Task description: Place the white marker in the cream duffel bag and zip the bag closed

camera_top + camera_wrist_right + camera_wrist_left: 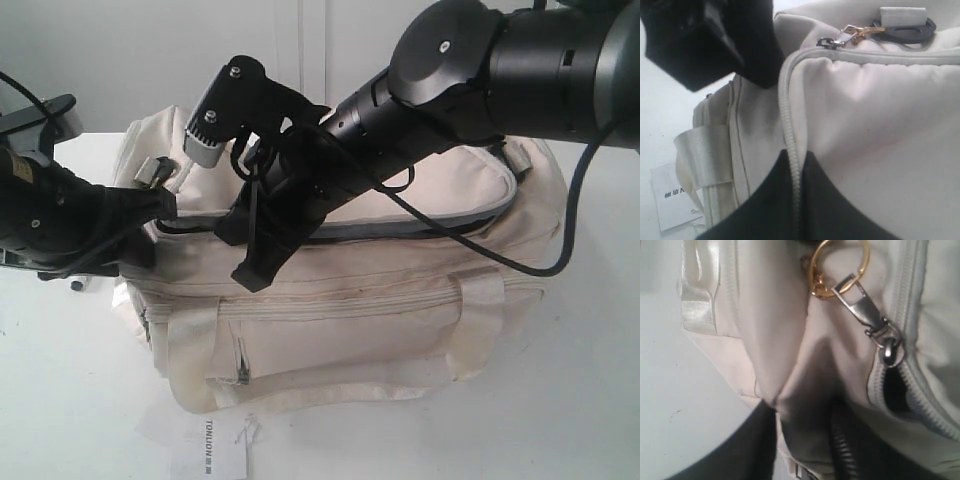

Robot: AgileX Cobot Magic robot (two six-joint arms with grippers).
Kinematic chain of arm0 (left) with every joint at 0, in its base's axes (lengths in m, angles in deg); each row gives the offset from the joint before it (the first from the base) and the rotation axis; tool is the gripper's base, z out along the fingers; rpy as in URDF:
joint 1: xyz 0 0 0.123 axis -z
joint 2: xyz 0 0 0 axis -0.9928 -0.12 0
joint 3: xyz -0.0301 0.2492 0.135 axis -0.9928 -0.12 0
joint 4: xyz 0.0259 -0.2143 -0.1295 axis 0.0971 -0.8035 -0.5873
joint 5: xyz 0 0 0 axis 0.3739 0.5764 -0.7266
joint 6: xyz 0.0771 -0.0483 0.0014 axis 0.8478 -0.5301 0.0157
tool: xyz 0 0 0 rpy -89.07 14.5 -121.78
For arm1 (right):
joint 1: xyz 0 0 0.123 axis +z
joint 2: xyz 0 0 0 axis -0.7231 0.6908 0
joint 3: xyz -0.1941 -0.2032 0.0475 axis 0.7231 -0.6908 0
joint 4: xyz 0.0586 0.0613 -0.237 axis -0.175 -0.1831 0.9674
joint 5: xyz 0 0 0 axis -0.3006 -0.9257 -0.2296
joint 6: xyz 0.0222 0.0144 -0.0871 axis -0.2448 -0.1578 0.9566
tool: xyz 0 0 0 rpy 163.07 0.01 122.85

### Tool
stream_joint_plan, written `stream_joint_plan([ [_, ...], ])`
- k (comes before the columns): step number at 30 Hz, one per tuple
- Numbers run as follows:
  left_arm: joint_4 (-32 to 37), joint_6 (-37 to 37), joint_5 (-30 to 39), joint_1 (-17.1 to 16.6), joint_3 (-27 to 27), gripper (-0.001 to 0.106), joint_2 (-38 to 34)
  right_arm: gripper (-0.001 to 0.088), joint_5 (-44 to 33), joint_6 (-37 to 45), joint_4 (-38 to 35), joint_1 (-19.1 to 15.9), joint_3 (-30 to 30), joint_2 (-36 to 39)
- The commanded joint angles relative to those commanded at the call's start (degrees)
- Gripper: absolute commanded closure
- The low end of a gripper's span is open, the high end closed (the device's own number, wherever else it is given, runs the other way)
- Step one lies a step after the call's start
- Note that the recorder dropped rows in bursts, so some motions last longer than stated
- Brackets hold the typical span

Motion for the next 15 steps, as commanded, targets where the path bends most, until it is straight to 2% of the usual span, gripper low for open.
stream_joint_plan([
  [1, 0.00, 0.27, -0.11, 0.00, 0.00, 0.104, 0.00, 0.0868, 0.12, 0.00, 0.00, 0.00, 0.00, 0.00],
  [2, 0.00, 0.66, -0.11, 0.00, 0.00, 0.105, 0.00, 0.0868, 0.23, 0.00, 0.00, 0.00, 0.00, 0.00],
  [9, 0.00, 0.89, -0.23, 0.00, 0.00, 0.105, 0.00, 0.0868, 3.06, 0.00, 0.00, 0.00, 0.00, 0.00],
  [15, 0.00, 2.11, -0.24, 0.00, 0.00, 0.105, 0.00, 0.0868, 10.21, 0.00, 0.13, -0.11, 0.65, -0.33],
])
